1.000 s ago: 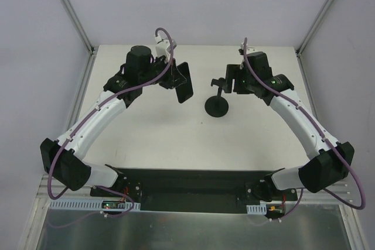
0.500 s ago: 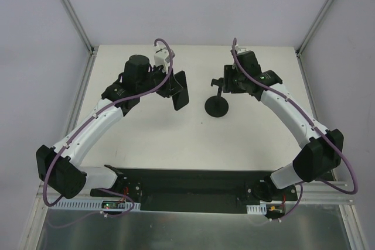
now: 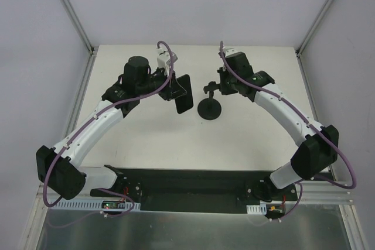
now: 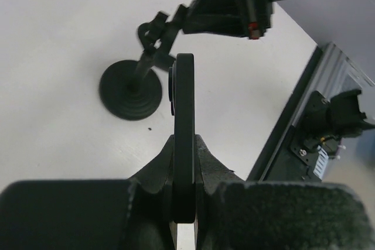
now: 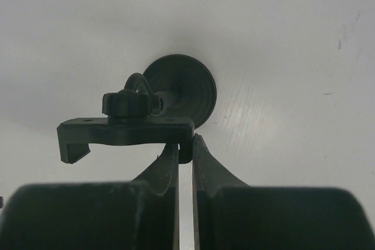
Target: Place the phone on the phone stand
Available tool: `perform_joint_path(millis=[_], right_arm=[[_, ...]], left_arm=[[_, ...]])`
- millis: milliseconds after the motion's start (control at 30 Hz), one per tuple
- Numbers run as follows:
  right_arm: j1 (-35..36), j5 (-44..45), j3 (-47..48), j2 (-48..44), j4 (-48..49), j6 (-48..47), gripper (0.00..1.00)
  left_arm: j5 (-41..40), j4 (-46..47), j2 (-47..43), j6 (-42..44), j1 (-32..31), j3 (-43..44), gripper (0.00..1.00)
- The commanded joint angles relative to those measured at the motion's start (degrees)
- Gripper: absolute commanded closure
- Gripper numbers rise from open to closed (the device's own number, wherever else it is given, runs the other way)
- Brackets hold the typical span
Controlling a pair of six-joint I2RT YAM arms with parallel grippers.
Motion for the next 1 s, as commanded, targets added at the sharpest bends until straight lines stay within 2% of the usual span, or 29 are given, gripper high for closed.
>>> perform_joint_path(millis=[0,100,400,500,700,733,833,967], right_arm=[[2.7,-9.5,1.0,-2.3,4.9,-5.3,0.99],[5.3,-12.8,1.8,-1.4,5.0,-7.0,0.99],[8.9,-16.2,7.5,4.2,3.8,-5.2,0.99],[9.1,-16.5,8.6,4.5,2.3,-5.6,0.92],[9.1,-18.9,7.4,3.1,3.7,-6.0,0.81],[9.1,-19.3,7.6,3.4,3.7,-6.0,0.77],[9.1,-19.8,7.7,3.1,3.2,-6.0,0.55],[8.9,-18.3,6.7,1.5,2.8,-6.8,0.48]], left_arm=[[14.1,9.2,-5.0,1.8,-0.4,-0.7,1.0],[17.9,12.5,-6.8,2.7,-0.5,-2.7,1.0],[20.5,23.4,-9.0,3.2,-0.4,-10.5,1.0],[20.7,26.6,-10.5,4.1,-0.4,-12.7,1.0],[23.1,27.0,-9.8,6.8,-0.4,-11.7,1.0],[23.6,27.0,-9.1,7.0,-0.3,-11.3,1.0],[24.8,26.5,-8.3,7.6,0.6,-9.5,1.0],[25.8,26.5,-8.5,6.9,2.2,-8.6,1.0]])
